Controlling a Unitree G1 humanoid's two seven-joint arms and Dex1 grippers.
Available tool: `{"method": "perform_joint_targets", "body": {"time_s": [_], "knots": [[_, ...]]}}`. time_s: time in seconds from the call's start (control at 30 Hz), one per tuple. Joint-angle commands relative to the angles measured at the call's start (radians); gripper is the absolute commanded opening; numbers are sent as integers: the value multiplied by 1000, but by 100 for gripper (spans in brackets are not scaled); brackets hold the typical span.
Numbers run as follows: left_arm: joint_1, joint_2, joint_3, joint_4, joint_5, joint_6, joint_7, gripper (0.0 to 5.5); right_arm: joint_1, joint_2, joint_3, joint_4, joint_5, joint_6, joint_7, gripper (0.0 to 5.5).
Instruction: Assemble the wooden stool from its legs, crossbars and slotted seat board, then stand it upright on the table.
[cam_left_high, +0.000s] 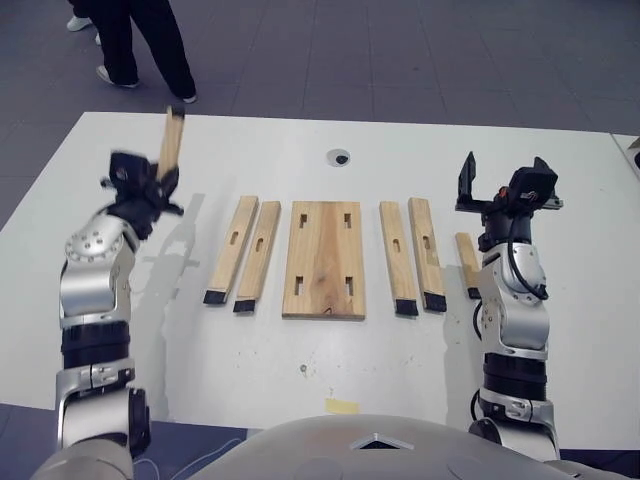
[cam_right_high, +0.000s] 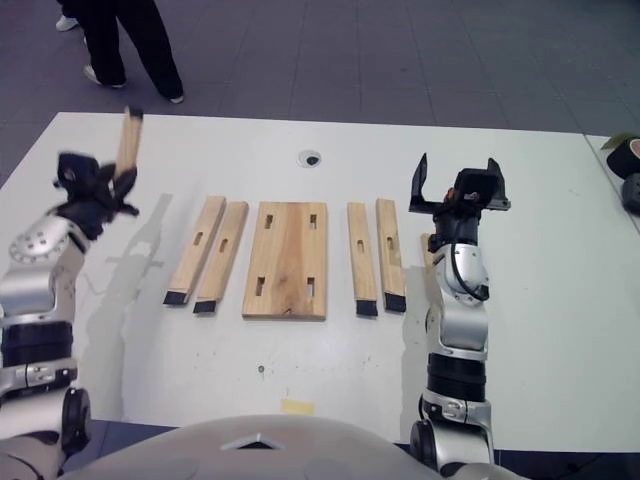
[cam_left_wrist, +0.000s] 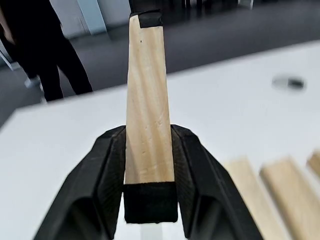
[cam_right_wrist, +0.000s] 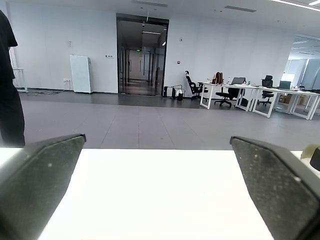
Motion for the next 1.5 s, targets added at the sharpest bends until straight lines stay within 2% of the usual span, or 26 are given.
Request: {"method": "perform_joint_targets", "body": {"time_s": [0.03, 0.13, 0.2, 0.47, 0.7, 0.83, 1.17, 1.5], "knots": [[-78, -14, -73, -136, -26, -20, -68, 128, -54, 27, 5, -78, 186, 80, 103, 540], [-64, -16, -177, -229, -52, -74, -205, 128, -79, 82, 35, -229, 656, 316, 254, 540], [-39, -9, -233, -245, -39, -120, -268, 128, -80, 91, 42, -278, 865, 410, 299, 540], [37, -16, -315, -330, -77, -129, -401, 128, -91, 97, 75, -296, 1102, 526, 267, 540], [47, -34, -342, -387, -122, -85, -444, 128, -148, 110, 104, -248, 1086, 511, 239, 540], [60, -45, -357, -399, -109, -79, -430, 128, -160, 125, 126, -238, 1033, 479, 237, 489], [65, -54, -356, -397, -88, -84, -399, 128, -47, 152, 162, -265, 954, 438, 210, 318], [68, -45, -372, -410, -75, -81, -406, 128, -58, 179, 167, -264, 934, 414, 193, 156]]}}
